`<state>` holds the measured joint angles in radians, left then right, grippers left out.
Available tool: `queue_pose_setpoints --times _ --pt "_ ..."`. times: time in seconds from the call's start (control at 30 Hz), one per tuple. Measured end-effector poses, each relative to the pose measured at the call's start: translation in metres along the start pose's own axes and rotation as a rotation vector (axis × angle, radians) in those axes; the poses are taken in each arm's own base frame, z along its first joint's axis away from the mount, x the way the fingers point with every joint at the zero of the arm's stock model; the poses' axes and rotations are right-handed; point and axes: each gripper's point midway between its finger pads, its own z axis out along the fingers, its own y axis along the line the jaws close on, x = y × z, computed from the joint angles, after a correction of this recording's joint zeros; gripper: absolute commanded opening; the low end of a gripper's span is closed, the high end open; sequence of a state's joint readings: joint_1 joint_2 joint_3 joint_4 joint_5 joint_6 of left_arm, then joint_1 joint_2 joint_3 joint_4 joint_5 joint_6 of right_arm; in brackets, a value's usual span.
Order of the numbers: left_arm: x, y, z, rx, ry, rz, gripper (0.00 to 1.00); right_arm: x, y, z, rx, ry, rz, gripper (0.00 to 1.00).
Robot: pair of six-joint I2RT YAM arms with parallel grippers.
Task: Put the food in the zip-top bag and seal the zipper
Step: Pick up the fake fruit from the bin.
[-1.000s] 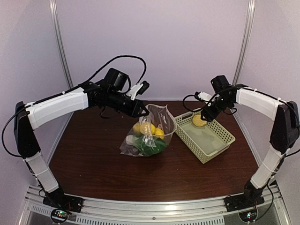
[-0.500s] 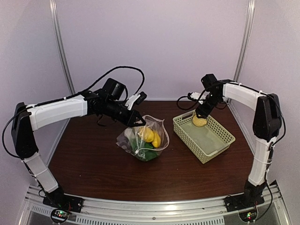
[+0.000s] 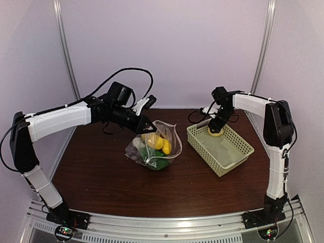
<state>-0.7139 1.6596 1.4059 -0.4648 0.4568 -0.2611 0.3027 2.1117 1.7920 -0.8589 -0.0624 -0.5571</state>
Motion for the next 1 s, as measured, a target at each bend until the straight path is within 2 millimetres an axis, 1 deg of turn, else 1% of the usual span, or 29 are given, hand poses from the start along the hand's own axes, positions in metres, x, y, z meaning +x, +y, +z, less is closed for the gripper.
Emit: queue_pose_setpoints --times 0.1,0.33,0.43,0.5,0.53,0.63,0.73,0.8,0.87,0.93,1.0 --pt "0.0 0.003 -0.001 -0.004 -0.002 -0.006 0.0 0.004 -0.001 0.009 0.007 0.025 0.006 0.68" --pt "0.0 0.005 -0.001 -0.007 -0.001 -0.015 0.0 0.006 -0.012 0.015 0.075 0.035 0.024 0.67" --pt "0.001 0.005 -0.001 -0.007 0.0 -0.018 0.0 0.01 -0.012 0.022 0.09 0.04 0.034 0.66" --pt "0.001 0.005 -0.001 -0.008 0.0 -0.019 0.0 0.011 -0.011 0.025 0.093 0.041 0.042 0.53" --pt "0.001 0.005 -0.001 -0.008 0.0 -0.019 0.0 0.011 -0.011 0.026 0.094 0.038 0.043 0.49" --pt "0.001 0.005 -0.001 -0.008 0.0 -0.019 0.0 0.008 -0.012 0.026 0.096 0.024 0.068 0.42" --pt "0.001 0.006 -0.001 -0.008 0.0 -0.019 0.0 0.007 -0.009 0.024 0.089 0.018 0.071 0.4" --pt "0.001 0.006 -0.001 -0.009 0.0 -0.02 0.0 0.007 -0.005 0.018 0.077 0.009 0.075 0.4" --pt "0.001 0.006 -0.001 -0.009 0.0 -0.02 0.0 0.007 0.001 0.004 0.059 -0.004 0.077 0.39" --pt "0.001 0.006 -0.001 -0.009 0.0 -0.02 0.0 0.002 0.005 -0.022 0.048 -0.038 0.076 0.39" --pt "0.001 0.006 -0.001 -0.009 0.0 -0.02 0.0 -0.009 0.007 -0.06 0.037 -0.116 0.079 0.39"
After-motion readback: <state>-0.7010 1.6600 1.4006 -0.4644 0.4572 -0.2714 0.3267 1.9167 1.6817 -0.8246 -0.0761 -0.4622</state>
